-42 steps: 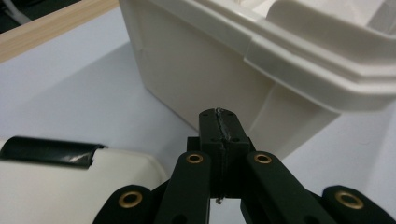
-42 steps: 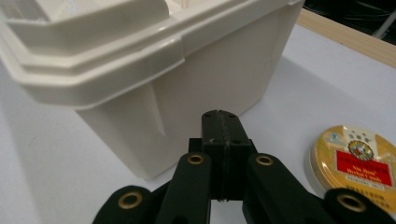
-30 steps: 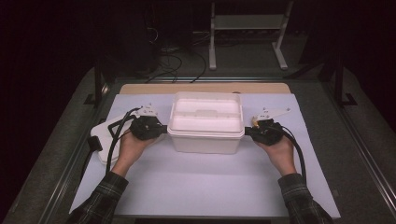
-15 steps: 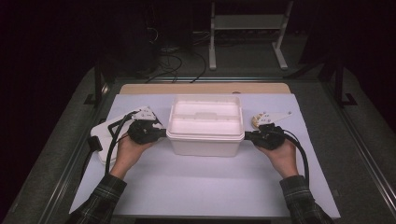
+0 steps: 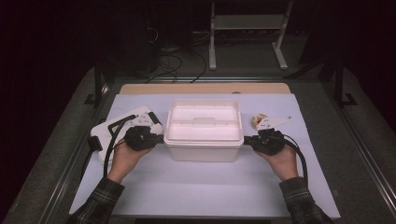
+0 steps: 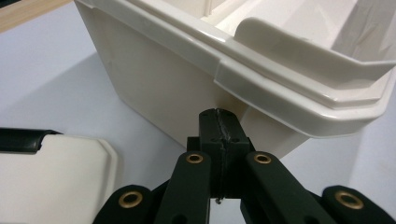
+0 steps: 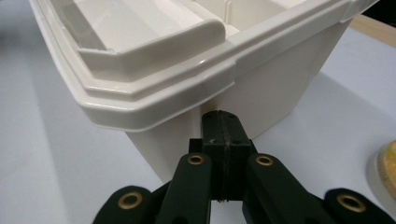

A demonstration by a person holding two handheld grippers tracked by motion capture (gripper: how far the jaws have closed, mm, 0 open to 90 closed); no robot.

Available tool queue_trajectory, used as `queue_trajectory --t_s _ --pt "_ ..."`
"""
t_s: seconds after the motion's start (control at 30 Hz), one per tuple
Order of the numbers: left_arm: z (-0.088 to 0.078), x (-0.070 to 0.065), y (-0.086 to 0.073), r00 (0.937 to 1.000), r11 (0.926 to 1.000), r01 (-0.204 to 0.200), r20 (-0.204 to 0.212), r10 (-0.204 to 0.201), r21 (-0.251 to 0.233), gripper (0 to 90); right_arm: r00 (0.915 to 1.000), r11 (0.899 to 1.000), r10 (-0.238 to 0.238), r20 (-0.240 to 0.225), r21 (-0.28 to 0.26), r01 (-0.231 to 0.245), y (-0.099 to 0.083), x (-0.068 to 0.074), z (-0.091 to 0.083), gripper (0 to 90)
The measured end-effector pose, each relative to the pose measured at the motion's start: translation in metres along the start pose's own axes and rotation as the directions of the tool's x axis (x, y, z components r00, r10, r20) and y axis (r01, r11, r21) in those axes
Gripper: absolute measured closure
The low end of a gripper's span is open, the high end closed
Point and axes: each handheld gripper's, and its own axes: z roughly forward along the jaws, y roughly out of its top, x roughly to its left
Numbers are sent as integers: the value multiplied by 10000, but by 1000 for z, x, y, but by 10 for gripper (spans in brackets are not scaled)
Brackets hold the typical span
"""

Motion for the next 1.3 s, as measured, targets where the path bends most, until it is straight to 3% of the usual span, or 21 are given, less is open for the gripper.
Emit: queue_trajectory --t_s 0.57,0.8,1.3 --pt "-15 -27 -13 9989 9990 -429 171 428 99 900 9999 9995 -144 -82 271 146 -7 20 -12 898" --pt "-24 -41 -23 9983 9988 -487 319 484 96 900 9996 9995 -184 -196 265 189 -14 36 -20 898" --pt "-45 -53 -42 9988 9990 -436 230 437 -23 900 9945 9980 -542 -897 275 569 -21 65 -27 898"
